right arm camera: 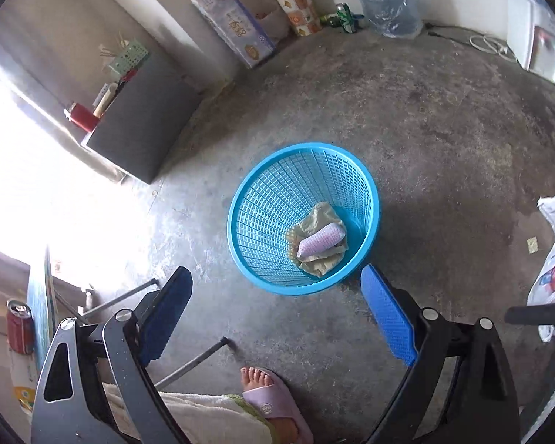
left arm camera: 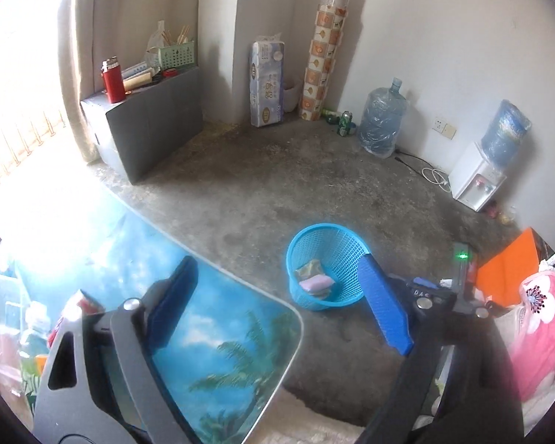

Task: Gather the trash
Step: 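Return both tools to the table toward the yellow box and red can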

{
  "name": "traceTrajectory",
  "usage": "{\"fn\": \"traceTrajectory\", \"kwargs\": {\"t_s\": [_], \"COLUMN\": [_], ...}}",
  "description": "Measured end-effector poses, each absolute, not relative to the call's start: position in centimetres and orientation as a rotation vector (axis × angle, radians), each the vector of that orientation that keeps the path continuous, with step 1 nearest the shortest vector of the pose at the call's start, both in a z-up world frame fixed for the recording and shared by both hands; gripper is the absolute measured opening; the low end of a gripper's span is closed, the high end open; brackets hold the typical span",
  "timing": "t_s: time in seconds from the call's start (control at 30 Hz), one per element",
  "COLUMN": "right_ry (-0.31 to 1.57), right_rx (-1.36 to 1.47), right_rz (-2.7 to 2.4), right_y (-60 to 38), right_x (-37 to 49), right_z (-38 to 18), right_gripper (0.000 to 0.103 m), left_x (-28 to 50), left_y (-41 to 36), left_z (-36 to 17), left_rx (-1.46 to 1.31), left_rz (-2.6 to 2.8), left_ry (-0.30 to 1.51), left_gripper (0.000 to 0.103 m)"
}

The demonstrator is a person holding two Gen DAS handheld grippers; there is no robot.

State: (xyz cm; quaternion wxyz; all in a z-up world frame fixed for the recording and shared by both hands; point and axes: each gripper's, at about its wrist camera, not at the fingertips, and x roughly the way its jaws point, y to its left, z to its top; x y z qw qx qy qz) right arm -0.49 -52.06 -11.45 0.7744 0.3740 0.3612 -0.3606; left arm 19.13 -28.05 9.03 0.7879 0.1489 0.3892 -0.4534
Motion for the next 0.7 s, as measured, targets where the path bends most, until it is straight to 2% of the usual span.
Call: {"fn": "traceTrajectory", "kwargs": {"t_s": [0.23, 0.4, 0.57, 0.7], "right_ry": [0.777, 0.756, 0.715, 0.658], "right_rx": [0.414, 0.231, 0.104, 0.145], "right_rz": [-0.77, -0.658, -0.541, -0.335], "right_y": [-45.3, -39.8, -34.4, -31.2], "right_x": [4.7, 9.4, 13.4, 15.5], "right_z": [-2.9, 1.6, 5.6, 7.7], "right_gripper": [0.096, 0.096, 0.096, 0.096], "left_x": [19.2, 19.5, 19.2, 19.2], "left_y": [-14.5, -6.5, -1.0, 1.6], "left_z": [9.2, 8.6, 8.0, 7.2], "left_rx": [0.198, 0.046, -0.037, -0.076], "left_rz": [-0.774, -0.634, -0.537, -0.52], "left_ry": [0.805, 0.8, 0.753, 0.739], "left_gripper": [0.093, 0.094, 0.094, 0.094]}}
